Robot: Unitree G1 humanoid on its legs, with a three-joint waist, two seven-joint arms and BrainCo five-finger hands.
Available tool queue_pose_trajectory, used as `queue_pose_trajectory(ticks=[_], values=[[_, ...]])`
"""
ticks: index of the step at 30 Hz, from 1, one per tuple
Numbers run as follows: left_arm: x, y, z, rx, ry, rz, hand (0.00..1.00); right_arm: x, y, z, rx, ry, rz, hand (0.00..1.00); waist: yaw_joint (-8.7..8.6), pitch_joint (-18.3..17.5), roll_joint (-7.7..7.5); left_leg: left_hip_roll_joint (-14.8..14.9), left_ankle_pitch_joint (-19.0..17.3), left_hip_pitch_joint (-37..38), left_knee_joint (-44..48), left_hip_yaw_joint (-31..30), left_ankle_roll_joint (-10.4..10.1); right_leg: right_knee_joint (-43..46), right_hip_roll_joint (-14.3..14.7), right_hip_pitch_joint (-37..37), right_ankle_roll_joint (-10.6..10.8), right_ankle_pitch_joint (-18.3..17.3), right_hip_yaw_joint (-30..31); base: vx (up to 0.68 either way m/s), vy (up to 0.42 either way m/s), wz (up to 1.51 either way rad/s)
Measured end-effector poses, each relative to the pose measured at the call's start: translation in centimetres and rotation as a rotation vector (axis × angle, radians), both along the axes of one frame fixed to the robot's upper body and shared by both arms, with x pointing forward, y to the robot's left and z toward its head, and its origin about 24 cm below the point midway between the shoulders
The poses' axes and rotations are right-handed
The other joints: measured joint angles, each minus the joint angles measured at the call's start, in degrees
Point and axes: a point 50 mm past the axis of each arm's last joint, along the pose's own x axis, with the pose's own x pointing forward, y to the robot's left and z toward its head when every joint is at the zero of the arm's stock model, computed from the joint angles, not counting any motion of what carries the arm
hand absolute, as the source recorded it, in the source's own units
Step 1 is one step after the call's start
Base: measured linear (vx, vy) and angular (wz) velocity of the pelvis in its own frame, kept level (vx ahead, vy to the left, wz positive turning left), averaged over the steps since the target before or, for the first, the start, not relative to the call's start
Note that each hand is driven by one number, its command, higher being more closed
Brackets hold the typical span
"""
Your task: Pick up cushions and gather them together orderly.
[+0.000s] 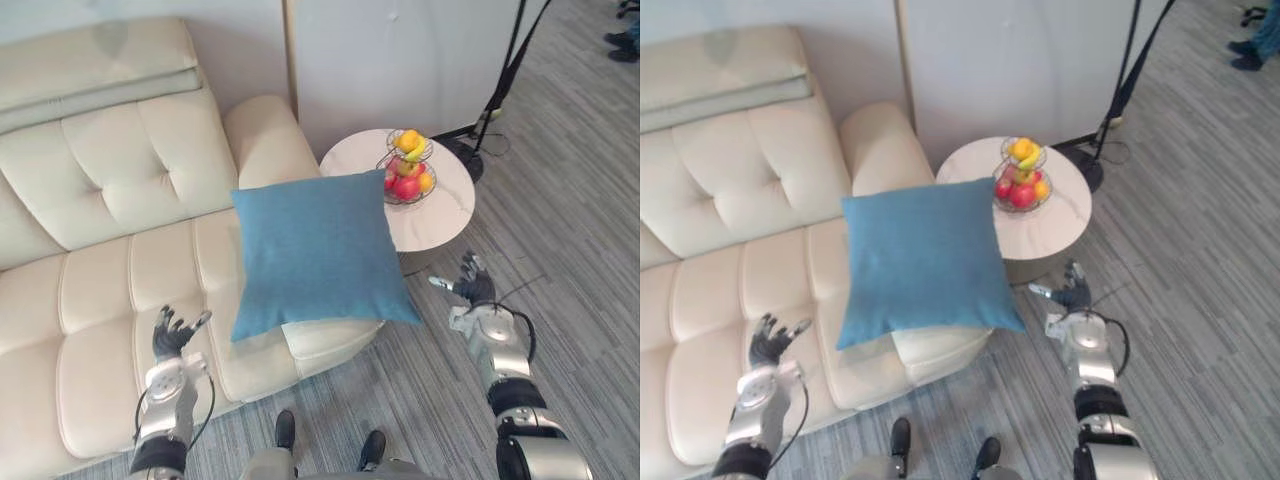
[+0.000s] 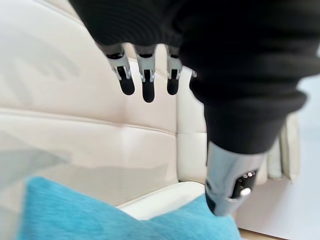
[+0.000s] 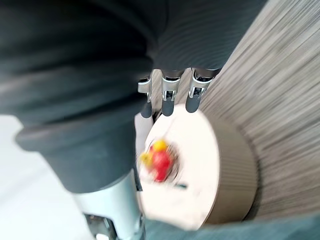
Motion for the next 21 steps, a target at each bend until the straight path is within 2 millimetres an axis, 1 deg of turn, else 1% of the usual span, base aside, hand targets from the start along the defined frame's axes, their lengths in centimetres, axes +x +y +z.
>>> queue_pose_trajectory(ticks=[2, 3, 4, 8, 10, 11, 12, 15, 16, 17, 18, 19, 21], values=[[2.3, -1.1, 2.0, 0.009, -0.069, -0.029, 0.0, 1.7, 0.9, 1.6, 0.003, -0.029, 0.019, 0.0, 0.82, 3.5, 0.24, 0.0, 0.4, -1.2, 0.1, -0.7, 0.0, 0.2, 0.0, -0.9, -0.1, 0.1, -0.1, -0.03, 0.01, 0.12], [2.6, -1.3, 2.3, 0.01, -0.078, -0.032, 0.0, 1.9, 1.0, 1.8, 0.003, -0.034, 0.021, 0.0, 0.91, 3.9, 0.3, 0.1, 0.4, -1.5, 0.3, -0.8, 0.0, 0.3, -0.1, -1.1, -0.1, 0.1, -0.2, -0.06, 0.013, 0.12], [3.6, -1.8, 3.4, 0.013, -0.115, -0.038, 0.0, 2.6, 1.2, 2.8, 0.009, -0.057, 0.015, 0.0, 1.1, 4.9, 0.54, 0.2, 0.5, -4.4, 1.6, -1.2, 0.0, 1.5, -0.4, -3.7, -0.2, 0.1, -0.5, -0.04, 0.017, 0.09], [5.3, -2.7, 5.4, 0.019, -0.176, -0.04, 0.0, 4.1, 1.8, 5.2, 0.012, -0.111, 0.012, 0.0, 1.23, 8.1, 1.0, 0.0, 0.5, -7.5, 3.0, -1.4, 0.1, 3.1, -1.0, -6.8, -0.2, 0.1, -0.5, -0.04, 0.04, 0.03], [5.7, -3.4, 5.8, 0.014, -0.189, -0.056, 0.0, 4.4, 1.9, 5.8, 0.011, -0.127, 0.003, 0.0, 1.26, 8.7, 1.16, 0.0, 0.5, -8.5, 3.2, -1.4, 0.1, 3.8, -1.2, -8.0, -0.2, 0.1, -0.5, -0.02, 0.039, 0.01], [6.1, -4.3, 6.0, 0.01, -0.196, -0.082, 0.0, 4.7, 2.0, 6.1, 0.01, -0.128, -0.003, 0.0, 1.22, 9.3, 1.29, -0.1, 0.6, -9.2, 3.3, -1.3, 0.2, 4.2, -1.4, -8.7, -0.2, 0.1, -0.5, -0.02, 0.039, -0.01], [6.3, -4.8, 6.1, 0.013, -0.199, -0.101, 0.0, 4.8, 2.0, 6.2, 0.008, -0.128, -0.005, 0.0, 1.24, 9.5, 1.31, -0.1, 0.6, -9.4, 3.4, -1.3, 0.2, 4.2, -1.4, -9.0, -0.2, 0.1, -0.4, 0.0, 0.0, 0.0], [7.5, -7.5, 7.4, 0.015, -0.235, -0.19, 0.0, 5.4, 2.6, 7.6, -0.003, -0.158, 0.007, 0.0, 1.06, 10.6, 1.99, -0.1, 0.7, -11.9, 4.5, -1.7, 0.2, 5.2, -1.6, -11.2, -0.2, 0.1, -0.5, -0.02, 0.012, 0.02], [7.7, -8.1, 7.6, 0.013, -0.244, -0.206, 0.0, 5.6, 2.7, 7.9, -0.003, -0.167, 0.009, 0.0, 1.07, 10.8, 2.11, -0.1, 0.9, -12.3, 4.6, -1.7, 0.0, 5.5, -1.6, -11.7, -0.2, 0.1, -0.5, -0.04, 0.006, 0.0], [8.1, -9.0, 8.2, 0.013, -0.261, -0.235, 0.0, 5.8, 3.0, 8.6, -0.007, -0.183, 0.011, 0.0, 0.98, 12.1, 2.45, 0.0, 1.0, -12.1, 4.7, -1.7, 0.0, 6.0, -1.6, -11.7, -0.3, 0.0, -0.4, -0.05, -0.001, -0.05], [8.4, -9.7, 8.7, 0.017, -0.274, -0.257, 0.0, 6.0, 3.3, 9.0, -0.011, -0.195, 0.014, 1.0, 0.96, 12.7, 2.54, 0.1, 1.1, -12.3, 4.7, -1.7, -0.1, 6.3, -1.6, -12.1, -0.4, 0.0, -0.3, -0.07, -0.004, -0.08], [8.6, -10.0, 9.1, 0.017, -0.286, -0.266, 1.0, 6.2, 3.6, 9.5, -0.008, -0.209, 0.02, 1.0, 0.91, 13.1, 2.55, 0.2, 1.3, -12.7, 4.7, -1.5, -0.2, 6.8, -1.6, -12.9, -0.5, -0.1, 0.1, -0.07, -0.003, -0.1], [8.9, -10.5, 9.8, 0.027, -0.305, -0.286, 1.0, 6.5, 4.1, 10.2, -0.006, -0.231, 0.029, 1.0, 0.84, 13.2, 2.6, 0.4, 1.7, -14.1, 4.7, -1.1, -0.2, 7.6, -1.6, -14.9, -0.6, -0.1, 0.6, -0.06, -0.004, -0.12]])
